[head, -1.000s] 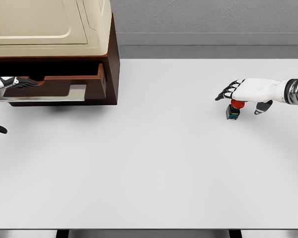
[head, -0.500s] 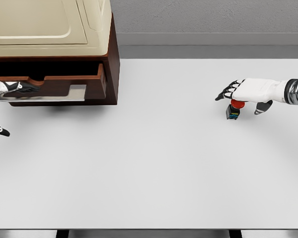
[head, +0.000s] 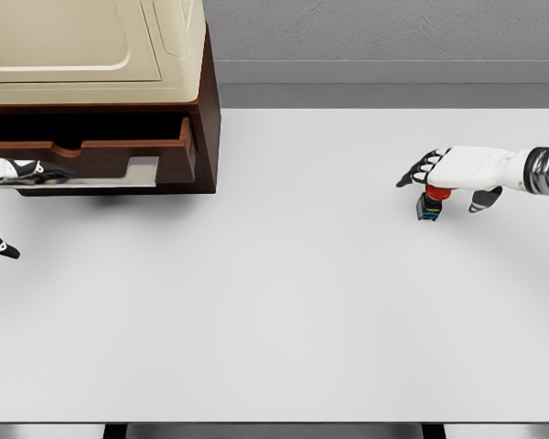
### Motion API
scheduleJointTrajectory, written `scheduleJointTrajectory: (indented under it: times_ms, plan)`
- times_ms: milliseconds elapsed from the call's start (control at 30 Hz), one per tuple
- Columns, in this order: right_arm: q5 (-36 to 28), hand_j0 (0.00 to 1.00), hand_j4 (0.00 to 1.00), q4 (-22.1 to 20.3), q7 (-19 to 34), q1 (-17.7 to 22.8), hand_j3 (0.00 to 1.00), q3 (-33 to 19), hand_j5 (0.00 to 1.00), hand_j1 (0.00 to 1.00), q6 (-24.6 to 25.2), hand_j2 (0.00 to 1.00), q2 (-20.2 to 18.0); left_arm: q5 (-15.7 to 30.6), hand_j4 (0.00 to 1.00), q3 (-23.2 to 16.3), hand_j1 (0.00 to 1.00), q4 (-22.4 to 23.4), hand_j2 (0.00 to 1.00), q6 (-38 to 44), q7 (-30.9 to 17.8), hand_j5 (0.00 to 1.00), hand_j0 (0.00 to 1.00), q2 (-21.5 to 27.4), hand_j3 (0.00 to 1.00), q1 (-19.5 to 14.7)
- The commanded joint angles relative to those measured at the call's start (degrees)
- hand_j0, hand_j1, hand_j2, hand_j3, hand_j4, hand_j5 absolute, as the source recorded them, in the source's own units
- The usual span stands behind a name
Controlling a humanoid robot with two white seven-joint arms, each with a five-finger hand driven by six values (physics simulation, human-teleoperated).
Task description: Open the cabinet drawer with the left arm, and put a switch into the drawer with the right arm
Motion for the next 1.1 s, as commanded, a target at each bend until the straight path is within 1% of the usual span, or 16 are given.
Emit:
scheduleJointTrajectory:
  times_ms: [0, 133, 367, 500, 767, 833, 1067]
  plan:
    - [-0.23, 1.00, 1.00, -0.65, -0.02, 0.00, 1.00, -0.06, 1.00, 1.00, 0.14, 1.00, -0.06, 0.02, 1.00, -1.13, 1.00, -1.08, 1.00, -0.35, -0.29, 1.00, 1.00, 1.24, 1.00, 0.00]
    - [-0.23, 1.00, 1.00, -1.61, -0.02, 0.18, 1.00, 0.02, 1.00, 1.00, 0.14, 1.00, -0.15, 0.03, 1.00, -2.01, 1.00, -2.22, 1.00, -1.14, -0.29, 1.00, 1.00, 2.30, 1.00, 0.00]
    - [-0.23, 1.00, 1.00, -1.61, -0.02, 0.26, 1.00, 0.02, 1.00, 1.00, 0.14, 1.00, -0.15, 0.11, 1.00, -3.15, 1.00, -3.27, 1.00, -2.55, -0.29, 1.00, 1.00, 4.32, 1.00, 0.00]
    - [-0.23, 1.00, 1.00, -1.61, -0.02, 0.26, 1.00, 0.02, 1.00, 1.00, 0.14, 1.00, -0.15, 0.11, 1.00, -3.24, 1.00, -4.50, 1.00, -2.64, -0.29, 1.00, 1.00, 5.37, 1.00, 0.00]
    - [-0.23, 1.00, 1.00, -1.61, -0.02, 0.35, 1.00, 0.11, 1.00, 1.00, 0.14, 1.00, -0.24, 0.20, 1.00, -3.59, 1.00, -5.03, 1.00, -2.90, -0.29, 1.00, 1.00, 6.51, 1.00, 0.00]
    - [-0.23, 1.00, 1.00, -1.61, -0.02, 0.35, 1.00, 0.02, 1.00, 1.00, 0.14, 1.00, -0.24, 0.20, 1.00, -3.76, 1.00, -6.35, 1.00, -2.99, -0.29, 1.00, 1.00, 7.92, 1.00, 0.00]
    - [-0.23, 1.00, 1.00, -1.61, -0.02, 0.35, 1.00, 0.02, 1.00, 1.00, 0.14, 1.00, -0.24, 0.20, 1.00, -4.29, 1.00, -7.05, 1.00, -2.99, -0.29, 1.00, 1.00, 8.36, 1.00, -0.09]
